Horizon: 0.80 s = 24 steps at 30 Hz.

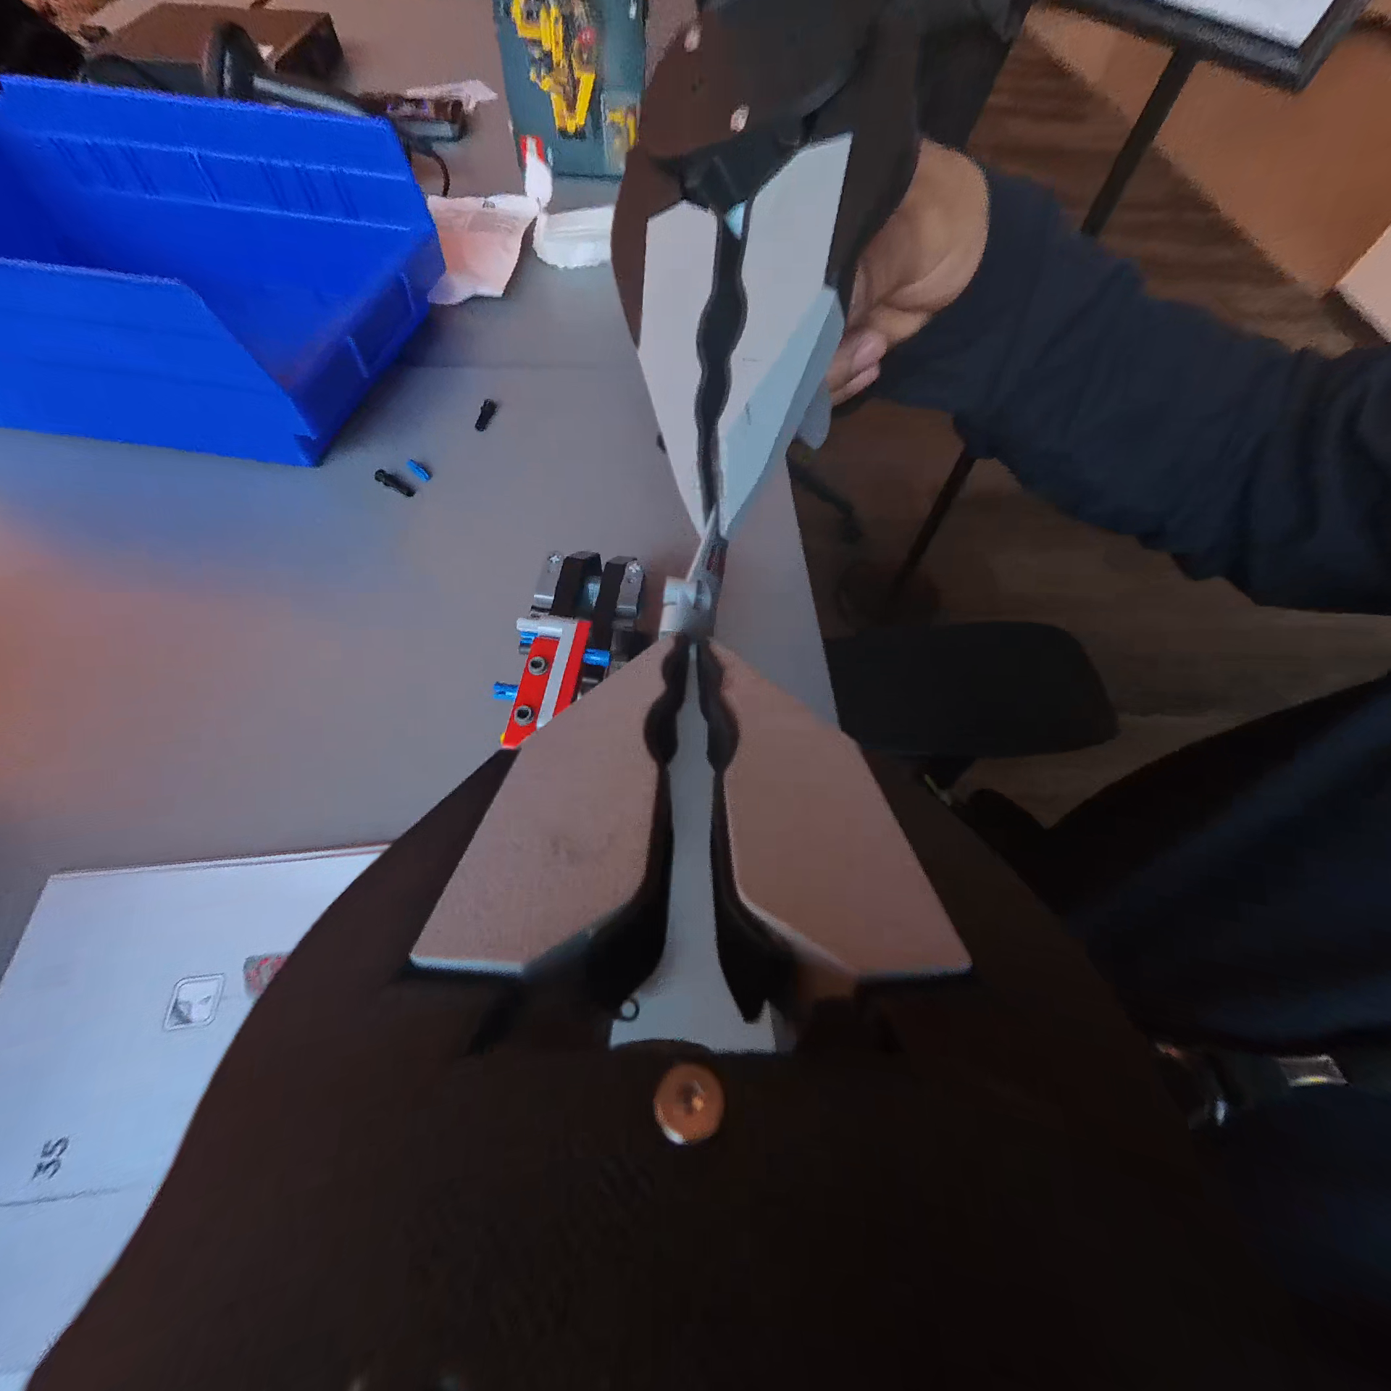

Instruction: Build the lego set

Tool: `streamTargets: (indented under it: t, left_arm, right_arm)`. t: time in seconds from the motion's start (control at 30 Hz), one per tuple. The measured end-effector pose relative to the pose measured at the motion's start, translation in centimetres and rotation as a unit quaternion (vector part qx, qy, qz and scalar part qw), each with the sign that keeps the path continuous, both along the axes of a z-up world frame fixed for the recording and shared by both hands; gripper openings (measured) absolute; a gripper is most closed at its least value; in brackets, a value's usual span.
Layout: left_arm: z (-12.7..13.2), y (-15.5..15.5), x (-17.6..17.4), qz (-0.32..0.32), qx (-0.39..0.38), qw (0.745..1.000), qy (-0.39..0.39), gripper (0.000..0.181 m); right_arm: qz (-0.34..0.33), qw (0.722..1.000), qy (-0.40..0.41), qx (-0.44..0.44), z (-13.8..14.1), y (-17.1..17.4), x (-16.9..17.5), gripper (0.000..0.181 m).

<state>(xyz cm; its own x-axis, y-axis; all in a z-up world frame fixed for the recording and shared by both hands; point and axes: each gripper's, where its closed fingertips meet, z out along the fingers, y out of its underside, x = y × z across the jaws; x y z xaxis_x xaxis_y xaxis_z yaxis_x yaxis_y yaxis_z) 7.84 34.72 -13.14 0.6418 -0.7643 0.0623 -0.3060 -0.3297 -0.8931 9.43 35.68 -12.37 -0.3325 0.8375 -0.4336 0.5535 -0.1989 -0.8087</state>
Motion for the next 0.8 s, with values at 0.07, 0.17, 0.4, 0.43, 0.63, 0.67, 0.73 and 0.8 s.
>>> streamTargets:
  t: [0.07,0.17,0.4,0.43,0.63,0.67,0.73,0.8]
  left_arm:
    - [0.1,0.0,0.1,-0.006,-0.006,1.000,-0.025,0.000]
    - [-0.2,0.0,0.1,-0.009,-0.043,0.997,-0.060,0.017]
    - [-1.8,-0.3,-0.2,0.014,-0.047,0.998,-0.049,0.007]
    - [-1.9,-0.4,-0.1,0.017,-0.046,0.998,-0.045,0.007]
    - [-3.6,-0.6,0.6,0.039,-0.058,0.997,-0.023,0.013]
    - [-3.9,-0.6,0.6,0.047,-0.057,0.997,-0.024,0.014]
    - [-4.4,-0.2,0.7,0.062,-0.052,0.996,-0.035,0.016]
    - [-4.8,0.1,0.8,0.074,-0.056,0.994,-0.049,0.019]
  right_arm:
    - [0.003,1.000,0.006,-0.014,0.0,0.0,0.1,0.000]
    - [-0.005,1.000,0.009,-0.015,-0.5,0.1,0.2,0.000]
    - [-0.028,0.999,0.017,0.013,-2.3,0.6,0.9,0.000]
    - [-0.033,0.999,0.019,0.020,-2.4,0.8,0.8,0.000]
    - [-0.030,0.998,0.028,0.042,-3.2,0.9,0.3,0.000]
    - [-0.031,0.998,0.026,0.044,-3.5,0.9,0.3,0.000]
    - [-0.029,0.999,0.023,0.037,-3.9,0.8,0.1,0.000]
    - [-0.025,0.999,0.025,0.026,-4.1,0.6,0.0,0.000]
